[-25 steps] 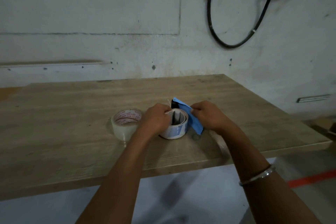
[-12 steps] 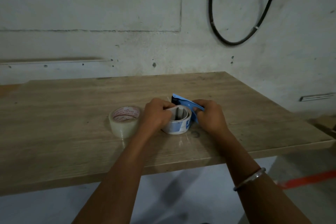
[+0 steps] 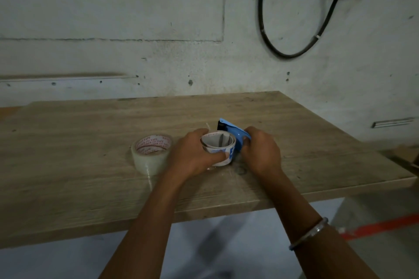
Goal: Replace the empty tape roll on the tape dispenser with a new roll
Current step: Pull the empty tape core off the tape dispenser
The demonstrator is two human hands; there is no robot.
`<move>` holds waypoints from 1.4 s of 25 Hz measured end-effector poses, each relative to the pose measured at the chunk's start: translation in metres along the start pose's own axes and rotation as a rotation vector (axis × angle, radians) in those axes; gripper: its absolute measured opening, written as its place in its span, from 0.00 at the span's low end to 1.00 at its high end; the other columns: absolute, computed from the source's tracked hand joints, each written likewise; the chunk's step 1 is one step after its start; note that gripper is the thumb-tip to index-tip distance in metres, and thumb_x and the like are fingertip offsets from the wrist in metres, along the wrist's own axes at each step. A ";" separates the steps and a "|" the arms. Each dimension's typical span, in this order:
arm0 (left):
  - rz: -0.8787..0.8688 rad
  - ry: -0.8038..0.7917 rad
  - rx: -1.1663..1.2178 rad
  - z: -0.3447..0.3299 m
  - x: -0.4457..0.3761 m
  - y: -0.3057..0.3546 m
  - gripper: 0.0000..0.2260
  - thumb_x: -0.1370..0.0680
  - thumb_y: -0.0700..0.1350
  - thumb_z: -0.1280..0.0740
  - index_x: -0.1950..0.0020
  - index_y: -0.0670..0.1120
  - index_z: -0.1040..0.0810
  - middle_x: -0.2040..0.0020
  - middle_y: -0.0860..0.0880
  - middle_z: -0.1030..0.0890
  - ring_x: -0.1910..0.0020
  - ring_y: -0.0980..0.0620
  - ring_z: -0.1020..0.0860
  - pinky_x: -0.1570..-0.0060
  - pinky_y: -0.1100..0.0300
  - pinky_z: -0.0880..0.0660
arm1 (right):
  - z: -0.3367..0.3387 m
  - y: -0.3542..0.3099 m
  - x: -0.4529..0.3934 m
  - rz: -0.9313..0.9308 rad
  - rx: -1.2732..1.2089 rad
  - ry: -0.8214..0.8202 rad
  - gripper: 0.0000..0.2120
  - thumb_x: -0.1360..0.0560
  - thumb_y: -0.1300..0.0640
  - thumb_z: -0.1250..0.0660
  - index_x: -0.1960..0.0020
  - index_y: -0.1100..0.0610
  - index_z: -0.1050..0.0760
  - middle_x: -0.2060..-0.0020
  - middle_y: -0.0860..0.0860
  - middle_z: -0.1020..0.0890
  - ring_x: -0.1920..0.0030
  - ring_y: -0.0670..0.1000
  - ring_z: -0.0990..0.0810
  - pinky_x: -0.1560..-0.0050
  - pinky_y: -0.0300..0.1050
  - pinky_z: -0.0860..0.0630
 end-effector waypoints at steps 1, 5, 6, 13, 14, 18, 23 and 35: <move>0.003 0.028 0.011 0.002 0.000 0.001 0.33 0.36 0.55 0.20 0.34 0.49 0.23 0.42 0.52 0.17 0.47 0.53 0.19 0.48 0.57 0.22 | 0.001 -0.001 0.001 0.000 0.015 0.000 0.09 0.21 0.58 0.39 0.45 0.57 0.22 0.52 0.55 0.17 0.55 0.55 0.19 0.53 0.54 0.21; -0.003 0.093 0.174 0.010 -0.005 -0.001 0.31 0.37 0.53 0.19 0.36 0.52 0.23 0.45 0.53 0.17 0.50 0.55 0.18 0.49 0.53 0.19 | 0.003 -0.005 0.004 0.016 0.066 -0.015 0.10 0.23 0.61 0.37 0.44 0.57 0.22 0.52 0.55 0.17 0.54 0.56 0.19 0.55 0.50 0.22; -0.004 0.113 0.222 0.013 -0.007 -0.001 0.32 0.37 0.52 0.19 0.36 0.51 0.24 0.44 0.53 0.18 0.49 0.55 0.19 0.49 0.54 0.19 | 0.004 -0.005 0.004 0.016 0.065 -0.014 0.10 0.24 0.62 0.37 0.44 0.57 0.22 0.53 0.55 0.17 0.54 0.56 0.19 0.55 0.50 0.22; -0.007 0.267 0.481 0.017 0.000 0.001 0.30 0.36 0.52 0.18 0.38 0.50 0.24 0.46 0.56 0.18 0.49 0.59 0.19 0.54 0.65 0.21 | 0.004 -0.007 0.005 0.006 0.100 -0.008 0.10 0.25 0.61 0.34 0.44 0.57 0.22 0.53 0.55 0.17 0.55 0.55 0.18 0.55 0.50 0.21; -0.013 0.267 0.489 0.017 0.001 0.003 0.29 0.36 0.52 0.18 0.38 0.51 0.24 0.47 0.57 0.18 0.50 0.61 0.19 0.56 0.68 0.21 | 0.004 -0.006 0.005 0.003 0.100 -0.008 0.10 0.24 0.60 0.34 0.44 0.57 0.22 0.53 0.55 0.17 0.55 0.55 0.19 0.55 0.50 0.21; -0.058 0.299 0.485 0.023 0.007 0.009 0.29 0.36 0.49 0.18 0.39 0.51 0.25 0.47 0.58 0.19 0.48 0.63 0.20 0.57 0.72 0.23 | 0.012 -0.009 0.009 0.034 0.073 0.072 0.11 0.23 0.55 0.36 0.44 0.57 0.21 0.56 0.53 0.18 0.58 0.51 0.20 0.58 0.48 0.22; -0.092 0.344 0.391 0.030 0.010 0.007 0.32 0.36 0.50 0.18 0.35 0.51 0.27 0.41 0.55 0.21 0.43 0.58 0.22 0.47 0.61 0.21 | 0.034 -0.008 0.013 0.062 0.015 0.296 0.19 0.23 0.51 0.40 0.35 0.57 0.24 0.44 0.54 0.17 0.44 0.54 0.21 0.43 0.53 0.29; -0.082 0.591 0.197 0.101 0.024 -0.011 0.32 0.36 0.57 0.20 0.37 0.50 0.26 0.42 0.52 0.20 0.45 0.53 0.22 0.50 0.57 0.22 | 0.006 -0.074 0.013 0.316 0.218 0.077 0.36 0.22 0.36 0.51 0.20 0.55 0.47 0.21 0.56 0.42 0.21 0.56 0.45 0.24 0.59 0.50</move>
Point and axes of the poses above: each hand's wrist, its own x-axis away from the middle knuckle, its own z-axis out of the back of the hand, y = z × x, the point moved 10 cm from there along -x, towards the middle knuckle
